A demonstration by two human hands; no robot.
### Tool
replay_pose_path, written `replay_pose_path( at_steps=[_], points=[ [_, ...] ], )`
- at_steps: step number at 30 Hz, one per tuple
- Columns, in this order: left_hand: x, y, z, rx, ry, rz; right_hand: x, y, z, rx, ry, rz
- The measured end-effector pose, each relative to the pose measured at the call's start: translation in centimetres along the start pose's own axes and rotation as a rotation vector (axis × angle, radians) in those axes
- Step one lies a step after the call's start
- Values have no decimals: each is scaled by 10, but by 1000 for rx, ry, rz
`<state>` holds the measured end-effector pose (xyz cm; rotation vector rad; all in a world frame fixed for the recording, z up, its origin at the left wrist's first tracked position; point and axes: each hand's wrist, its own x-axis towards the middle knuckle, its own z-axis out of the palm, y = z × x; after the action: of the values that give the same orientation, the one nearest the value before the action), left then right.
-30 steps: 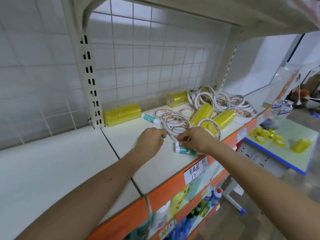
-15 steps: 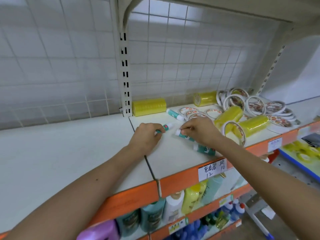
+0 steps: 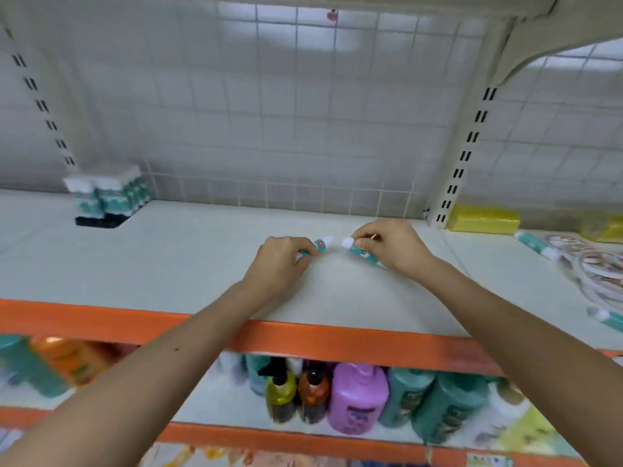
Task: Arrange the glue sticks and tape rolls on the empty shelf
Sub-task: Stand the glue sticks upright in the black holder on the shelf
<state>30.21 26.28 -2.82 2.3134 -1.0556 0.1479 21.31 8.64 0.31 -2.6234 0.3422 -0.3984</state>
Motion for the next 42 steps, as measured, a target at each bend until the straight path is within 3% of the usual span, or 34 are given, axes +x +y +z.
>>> replay_pose_path(
  at_steps=[11, 23, 35, 39, 42],
  points=[
    [-107, -164, -124, 95, 70, -225, 34, -172, 109, 91, -94, -140],
    [-103, -279, -184, 124, 154, -327, 122, -284, 190, 137, -136, -298],
    [-46, -336, -192, 68, 16, -211, 203, -308, 228, 320, -123, -132],
    [-36, -353, -197, 147, -92, -82, 211, -312, 238, 422, -159, -98],
    [-29, -361, -204, 62, -71, 62, 213, -315, 243, 477, -157, -78]
  ],
)
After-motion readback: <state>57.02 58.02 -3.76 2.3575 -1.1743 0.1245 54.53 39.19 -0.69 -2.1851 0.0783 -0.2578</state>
